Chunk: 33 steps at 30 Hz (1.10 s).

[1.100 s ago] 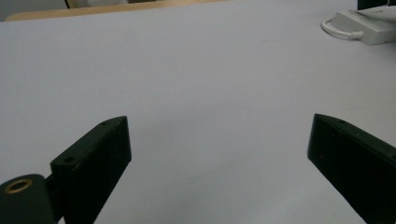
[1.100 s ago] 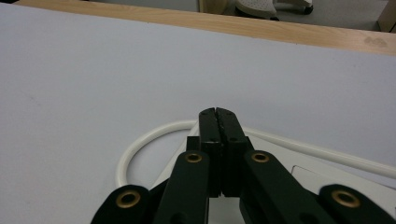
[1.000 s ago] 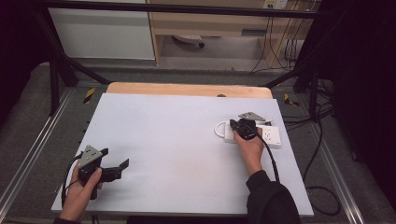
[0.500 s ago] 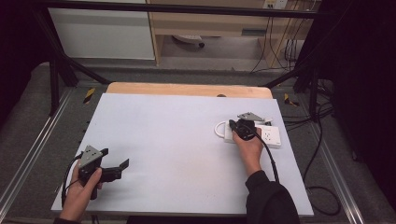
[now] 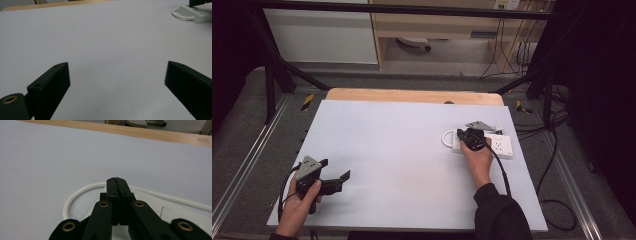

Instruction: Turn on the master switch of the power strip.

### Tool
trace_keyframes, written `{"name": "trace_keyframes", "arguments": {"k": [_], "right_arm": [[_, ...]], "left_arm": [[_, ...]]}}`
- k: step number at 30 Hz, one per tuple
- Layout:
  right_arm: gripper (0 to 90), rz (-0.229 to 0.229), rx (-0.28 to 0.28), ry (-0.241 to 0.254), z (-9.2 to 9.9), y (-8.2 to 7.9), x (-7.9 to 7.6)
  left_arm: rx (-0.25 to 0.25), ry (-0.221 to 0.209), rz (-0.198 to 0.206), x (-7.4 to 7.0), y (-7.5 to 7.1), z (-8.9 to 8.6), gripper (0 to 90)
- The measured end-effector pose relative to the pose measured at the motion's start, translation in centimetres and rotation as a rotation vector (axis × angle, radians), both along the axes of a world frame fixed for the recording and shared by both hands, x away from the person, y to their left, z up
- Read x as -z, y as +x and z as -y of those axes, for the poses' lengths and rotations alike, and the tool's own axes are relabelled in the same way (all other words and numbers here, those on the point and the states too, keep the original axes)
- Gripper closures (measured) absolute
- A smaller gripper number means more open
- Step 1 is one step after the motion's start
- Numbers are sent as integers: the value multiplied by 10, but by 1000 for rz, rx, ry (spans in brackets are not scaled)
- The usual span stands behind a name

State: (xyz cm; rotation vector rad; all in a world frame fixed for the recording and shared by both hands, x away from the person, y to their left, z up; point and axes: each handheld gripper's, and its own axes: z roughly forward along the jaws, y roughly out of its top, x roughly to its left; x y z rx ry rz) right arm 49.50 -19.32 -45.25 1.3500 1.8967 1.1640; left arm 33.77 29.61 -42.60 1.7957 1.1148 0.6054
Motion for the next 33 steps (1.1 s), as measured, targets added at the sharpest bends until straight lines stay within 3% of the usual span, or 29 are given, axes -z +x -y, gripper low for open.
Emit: {"name": "trace_keyframes", "arguments": {"k": [24, 26, 33], "right_arm": [[900, -11, 12, 3, -1, 0, -1], [900, -9, 14, -14, 0, 0, 0], [900, -16, 16, 2, 2, 1, 0]], "left_arm": [[3, 3, -1, 0, 0, 1, 61], [4, 3, -1, 0, 0, 1, 61], [6, 6, -2, 0, 0, 1, 61]]}}
